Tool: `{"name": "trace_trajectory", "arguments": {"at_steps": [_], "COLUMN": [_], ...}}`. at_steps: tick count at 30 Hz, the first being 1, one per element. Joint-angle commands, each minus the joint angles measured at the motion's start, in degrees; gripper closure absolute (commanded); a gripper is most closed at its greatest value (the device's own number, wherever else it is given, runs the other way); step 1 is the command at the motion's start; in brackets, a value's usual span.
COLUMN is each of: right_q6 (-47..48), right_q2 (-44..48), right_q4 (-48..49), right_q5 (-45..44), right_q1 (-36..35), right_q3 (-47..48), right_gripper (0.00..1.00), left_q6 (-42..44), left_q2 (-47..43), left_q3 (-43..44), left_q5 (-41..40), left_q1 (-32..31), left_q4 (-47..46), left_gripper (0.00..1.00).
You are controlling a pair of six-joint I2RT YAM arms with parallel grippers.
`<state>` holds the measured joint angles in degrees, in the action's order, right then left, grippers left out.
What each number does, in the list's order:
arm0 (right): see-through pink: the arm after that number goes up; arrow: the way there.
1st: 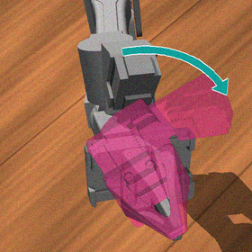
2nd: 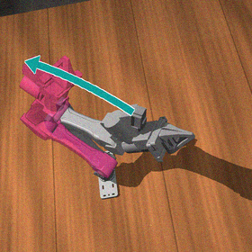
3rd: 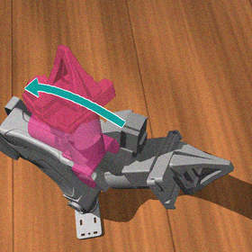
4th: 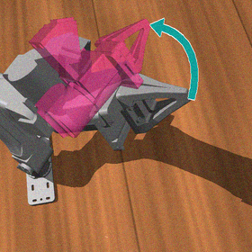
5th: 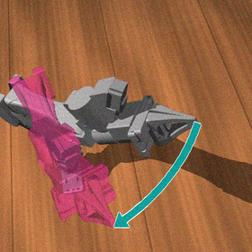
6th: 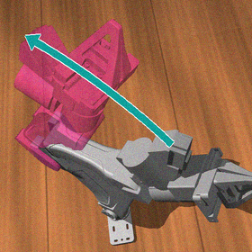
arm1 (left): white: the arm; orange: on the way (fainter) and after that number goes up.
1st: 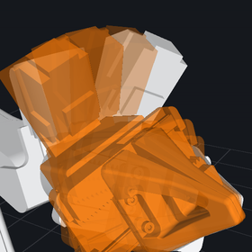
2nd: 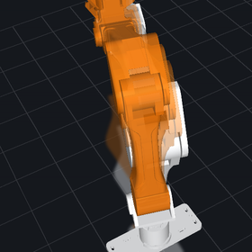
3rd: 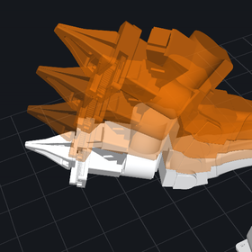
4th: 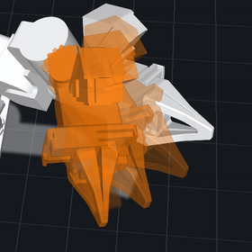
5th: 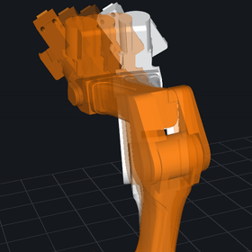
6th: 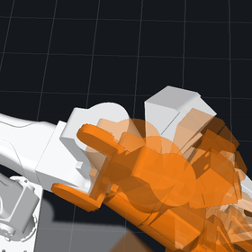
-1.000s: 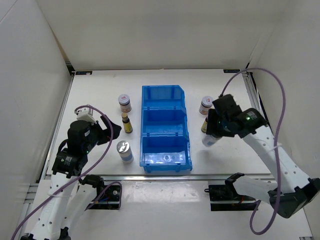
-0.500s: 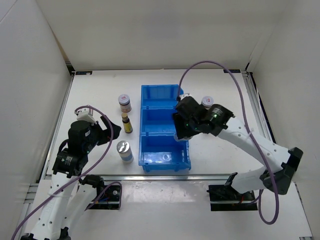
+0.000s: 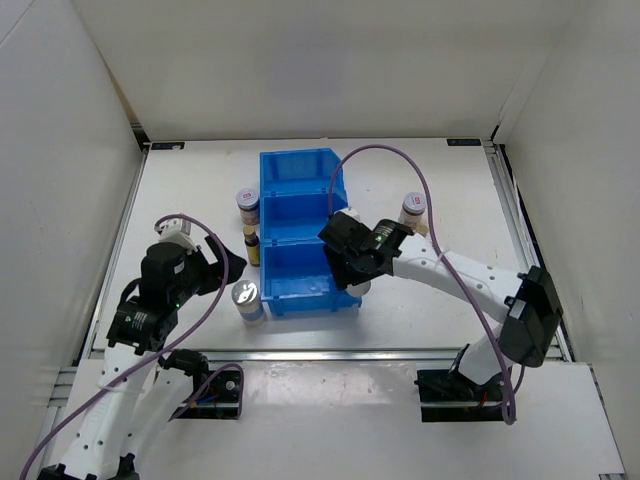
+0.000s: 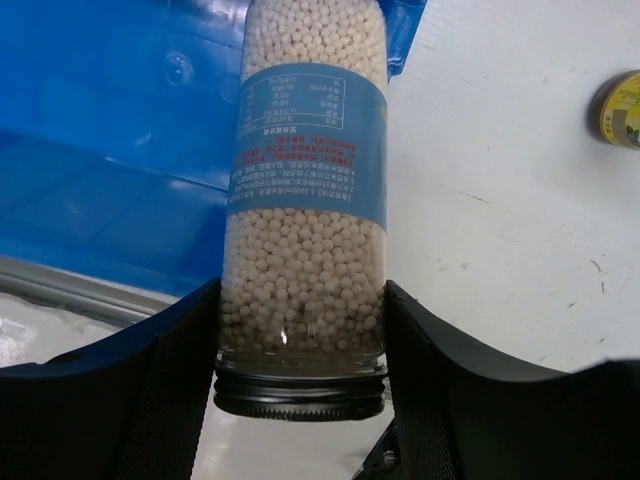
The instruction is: Organize the condiment bottles
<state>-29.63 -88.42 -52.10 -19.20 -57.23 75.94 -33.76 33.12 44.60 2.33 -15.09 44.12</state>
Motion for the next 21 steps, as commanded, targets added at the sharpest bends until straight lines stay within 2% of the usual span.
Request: {"name": "trace_trajectory", "arguments": {"at_steps": [1, 10, 15, 21], "right_q6": [-1.05, 1.93, 5.19, 6.24], "right_q2": [5.44, 6.78, 0.64, -9.30], "right_q4": [1.30, -2.04, -2.57, -9.15], "right_q5": [-2.06, -2.60, -1.46, 5.04], "right_q1": [-0.51, -0.51, -0.51, 1.42], "right_q3": [0.61, 6.31, 12.99, 25.28], "right_gripper": [1.00, 1.00, 1.00, 1.00], "left_q6": [-0.52, -0.52, -0.52, -0.52], "left_q2": [0.36, 1.50, 2.56, 5.20], "left_q3": [0.84, 0.31, 0.31, 0.31], "left_q5": [-0.39, -0.39, -0.39, 0.13], "left_q1": [-0.20, -0.20, -0.20, -0.20], "left_q4": [0.88, 0.88, 0.88, 0.88], "left_gripper": [0.00, 0.00, 0.00, 0.00]}}
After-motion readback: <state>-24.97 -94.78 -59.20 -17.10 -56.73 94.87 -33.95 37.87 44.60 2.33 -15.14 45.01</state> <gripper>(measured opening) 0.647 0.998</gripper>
